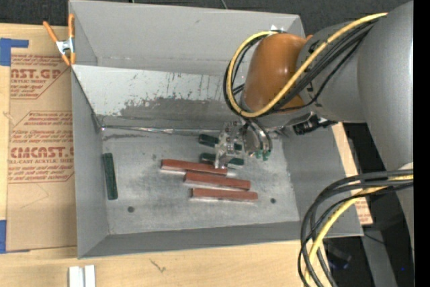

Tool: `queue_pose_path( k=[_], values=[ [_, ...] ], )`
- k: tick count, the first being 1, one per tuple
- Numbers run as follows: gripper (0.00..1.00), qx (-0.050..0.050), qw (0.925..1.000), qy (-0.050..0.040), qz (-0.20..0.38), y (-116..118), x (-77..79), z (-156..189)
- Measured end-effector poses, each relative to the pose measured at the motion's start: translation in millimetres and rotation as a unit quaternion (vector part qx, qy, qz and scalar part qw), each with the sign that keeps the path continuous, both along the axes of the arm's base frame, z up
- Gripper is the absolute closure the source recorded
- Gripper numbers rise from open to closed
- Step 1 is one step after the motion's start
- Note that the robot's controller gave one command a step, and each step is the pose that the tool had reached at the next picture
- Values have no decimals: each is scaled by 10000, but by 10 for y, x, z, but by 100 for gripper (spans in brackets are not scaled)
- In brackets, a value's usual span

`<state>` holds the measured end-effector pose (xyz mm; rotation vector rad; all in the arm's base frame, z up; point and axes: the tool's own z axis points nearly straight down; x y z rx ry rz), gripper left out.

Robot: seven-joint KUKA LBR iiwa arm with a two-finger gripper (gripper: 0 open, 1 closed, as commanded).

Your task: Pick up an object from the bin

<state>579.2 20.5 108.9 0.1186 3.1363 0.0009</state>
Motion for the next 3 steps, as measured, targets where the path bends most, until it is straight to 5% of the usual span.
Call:
queue_pose_path(
  k=[3],
  values=[
    [100,1,10000,10,1,2,1,189]
  ],
)
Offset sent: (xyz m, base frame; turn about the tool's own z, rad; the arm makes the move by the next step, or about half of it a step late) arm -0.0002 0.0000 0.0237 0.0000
